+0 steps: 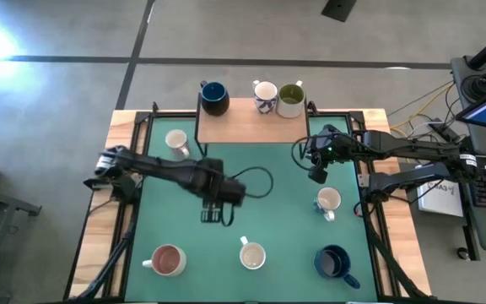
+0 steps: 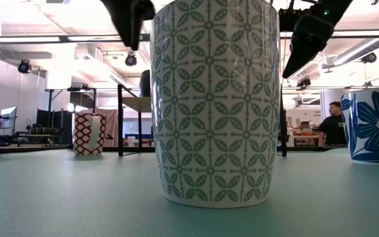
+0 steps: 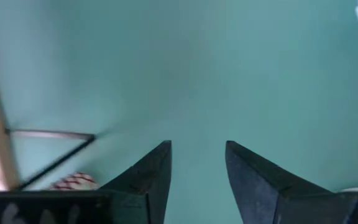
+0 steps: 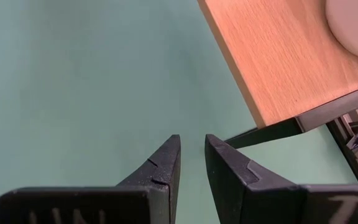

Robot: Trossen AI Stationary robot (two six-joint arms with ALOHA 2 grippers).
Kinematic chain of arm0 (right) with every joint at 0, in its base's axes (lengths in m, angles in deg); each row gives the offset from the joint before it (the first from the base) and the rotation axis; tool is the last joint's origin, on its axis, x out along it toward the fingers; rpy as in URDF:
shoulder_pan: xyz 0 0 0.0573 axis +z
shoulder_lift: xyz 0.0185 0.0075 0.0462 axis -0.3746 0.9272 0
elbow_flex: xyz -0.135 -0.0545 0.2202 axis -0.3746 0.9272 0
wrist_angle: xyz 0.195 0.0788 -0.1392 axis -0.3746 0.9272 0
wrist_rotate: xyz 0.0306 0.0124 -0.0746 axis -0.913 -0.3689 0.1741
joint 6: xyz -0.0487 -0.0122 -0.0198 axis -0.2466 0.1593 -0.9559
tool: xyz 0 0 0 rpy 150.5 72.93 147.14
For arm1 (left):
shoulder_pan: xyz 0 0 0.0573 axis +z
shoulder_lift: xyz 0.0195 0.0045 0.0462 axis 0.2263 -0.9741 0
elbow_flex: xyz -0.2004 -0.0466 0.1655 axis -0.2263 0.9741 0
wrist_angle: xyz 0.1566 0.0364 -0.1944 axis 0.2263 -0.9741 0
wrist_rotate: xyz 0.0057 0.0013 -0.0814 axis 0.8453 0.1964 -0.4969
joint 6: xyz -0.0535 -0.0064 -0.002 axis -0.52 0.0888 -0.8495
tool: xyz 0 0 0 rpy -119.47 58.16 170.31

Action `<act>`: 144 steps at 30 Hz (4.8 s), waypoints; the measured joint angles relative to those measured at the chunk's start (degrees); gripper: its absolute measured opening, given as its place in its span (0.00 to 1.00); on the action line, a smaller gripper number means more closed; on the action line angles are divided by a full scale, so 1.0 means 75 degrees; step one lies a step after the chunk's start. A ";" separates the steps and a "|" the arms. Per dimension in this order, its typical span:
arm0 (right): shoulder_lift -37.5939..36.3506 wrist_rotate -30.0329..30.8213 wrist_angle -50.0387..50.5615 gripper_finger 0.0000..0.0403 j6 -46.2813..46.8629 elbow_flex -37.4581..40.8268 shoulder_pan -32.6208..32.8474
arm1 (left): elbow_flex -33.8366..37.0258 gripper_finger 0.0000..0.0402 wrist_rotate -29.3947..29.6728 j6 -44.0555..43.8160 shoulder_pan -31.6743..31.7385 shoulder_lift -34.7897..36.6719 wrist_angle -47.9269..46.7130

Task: Place coffee mugs
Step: Put the green mug on the shelf

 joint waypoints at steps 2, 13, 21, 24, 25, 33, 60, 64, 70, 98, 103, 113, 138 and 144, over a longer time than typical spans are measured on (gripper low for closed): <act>0.0000 0.0000 0.0000 0.16 0.0000 0.0000 0.0000 | 0.0420 0.34 -0.0003 -0.0463 -0.0230 0.0279 0.0186; 0.0000 -0.0003 0.0000 0.16 0.0000 0.0000 0.0000 | 0.2092 0.34 -0.0832 -0.4318 -0.1649 0.1362 0.0572; 0.0000 -0.0001 -0.0003 0.16 0.0000 0.0000 0.0000 | 0.2318 0.34 -0.1061 -0.6267 -0.2974 0.1221 0.0711; 0.0000 0.0000 -0.0003 0.16 0.0000 0.0000 0.0000 | 0.2318 0.34 -0.0886 -0.5629 -0.3096 0.1158 0.1152; 0.0000 0.0000 0.0000 0.16 0.0000 0.0000 0.0000 | 0.2318 0.34 -0.0834 -0.5356 -0.3076 0.1140 0.1441; 0.0000 0.0000 -0.0003 0.16 0.0000 0.0000 0.0000 | 0.2318 0.34 -0.0699 -0.3835 -0.2534 0.0684 0.3070; 0.0000 -0.0002 -0.0003 0.16 0.0000 0.0000 0.0002 | -0.0197 0.34 0.0000 -0.1935 -0.1691 -0.1941 0.3302; 0.0000 -0.0001 -0.0003 0.16 0.0000 0.0000 0.0001 | -0.1106 0.34 0.0002 -0.1706 -0.1661 -0.2327 0.2571; 0.0000 0.0000 -0.0003 0.16 0.0000 0.0000 0.0002 | -0.2156 0.34 -0.0180 -0.1423 -0.1655 -0.2718 0.2174; 0.0001 -0.0002 -0.0003 0.16 0.0000 0.0003 0.0000 | -0.1383 0.04 -0.0923 -0.0692 -0.1503 -0.3015 0.2842; 0.0000 -0.0003 -0.0003 0.16 0.0000 0.0003 0.0003 | -0.1384 0.03 -0.1105 0.0504 -0.1497 -0.2949 0.2739; 0.0003 0.0000 -0.0003 0.16 0.0000 0.0003 0.0002 | -0.1357 0.01 -0.0724 0.3333 -0.1271 -0.2233 0.1144; 0.0002 0.0000 -0.0003 0.16 0.0000 0.0003 0.0001 | -0.2347 0.02 -0.0687 0.7491 0.1273 -0.0955 -0.0030; 0.0000 0.0000 -0.0003 0.16 0.0000 0.0003 0.0001 | -0.2951 0.02 -0.1254 0.7696 0.2153 -0.0963 -0.0575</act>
